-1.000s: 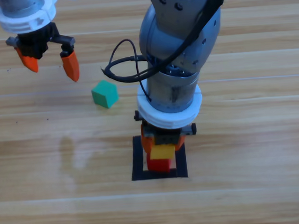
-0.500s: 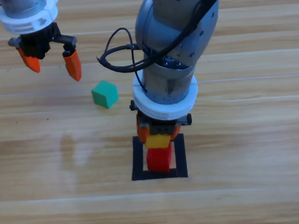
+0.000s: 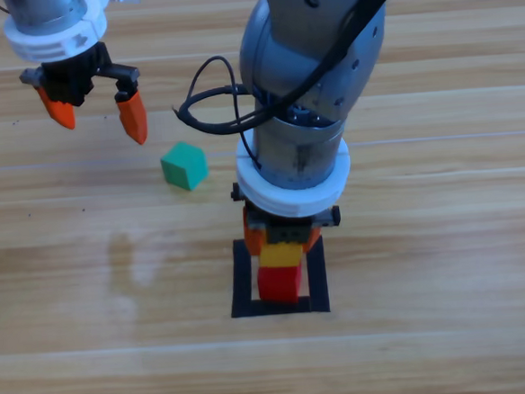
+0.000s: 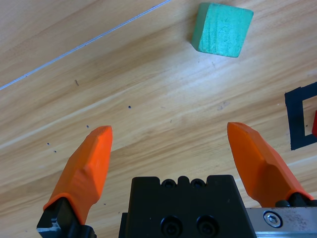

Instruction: Stack the blocks in the rectangular block: red at the bottom, yellow in the middle, green on top

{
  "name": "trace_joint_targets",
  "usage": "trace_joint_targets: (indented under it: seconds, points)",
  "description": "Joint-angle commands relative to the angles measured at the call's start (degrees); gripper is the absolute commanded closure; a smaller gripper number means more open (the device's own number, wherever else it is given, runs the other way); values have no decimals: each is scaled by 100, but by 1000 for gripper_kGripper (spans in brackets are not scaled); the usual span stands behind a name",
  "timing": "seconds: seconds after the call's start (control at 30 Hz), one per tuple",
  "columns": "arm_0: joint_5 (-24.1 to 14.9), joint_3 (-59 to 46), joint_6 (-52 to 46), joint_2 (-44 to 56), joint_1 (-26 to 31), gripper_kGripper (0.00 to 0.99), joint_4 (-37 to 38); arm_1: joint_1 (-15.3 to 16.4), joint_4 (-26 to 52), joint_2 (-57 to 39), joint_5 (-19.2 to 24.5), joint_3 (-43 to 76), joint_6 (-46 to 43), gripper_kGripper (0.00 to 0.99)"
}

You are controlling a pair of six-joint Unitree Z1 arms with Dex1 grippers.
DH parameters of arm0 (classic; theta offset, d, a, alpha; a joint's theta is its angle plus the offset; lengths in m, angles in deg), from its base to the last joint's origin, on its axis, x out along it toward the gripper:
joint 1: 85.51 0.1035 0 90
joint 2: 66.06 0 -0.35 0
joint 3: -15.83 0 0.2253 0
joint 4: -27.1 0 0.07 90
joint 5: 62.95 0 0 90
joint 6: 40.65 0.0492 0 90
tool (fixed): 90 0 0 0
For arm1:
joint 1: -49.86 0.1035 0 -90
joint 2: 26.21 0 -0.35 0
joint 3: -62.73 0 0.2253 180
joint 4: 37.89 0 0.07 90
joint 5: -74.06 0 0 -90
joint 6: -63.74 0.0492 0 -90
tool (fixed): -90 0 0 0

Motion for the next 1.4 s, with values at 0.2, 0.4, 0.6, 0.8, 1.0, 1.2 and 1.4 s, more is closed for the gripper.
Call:
trace_joint_targets:
  seconds: [0.2, 0.4, 0.6, 0.8, 1.0, 1.2, 1.4]
  points:
    - [100, -1, -39, -445, -58, 4, 116, 262, 129, 382, -185, 164, -56, 955]
    - [109, -1, -39, -472, -58, 4, 125, 297, 138, 417, -168, 164, -65, 955]
    - [100, 8, -39, -498, -58, 4, 134, 297, 138, 435, -9, 164, -56, 953]
    - [109, 8, -39, -516, -58, 4, 125, 297, 129, 435, 70, 173, -65, 955]
    - [109, 17, -30, -516, -58, 4, 134, 297, 121, 435, 158, 191, -65, 955]
    - [109, 17, -39, -525, -76, 10, 134, 297, 121, 470, 254, 199, -65, 953]
    - [109, 25, -39, -551, -93, 14, 134, 297, 129, 496, 307, 199, -82, 955]
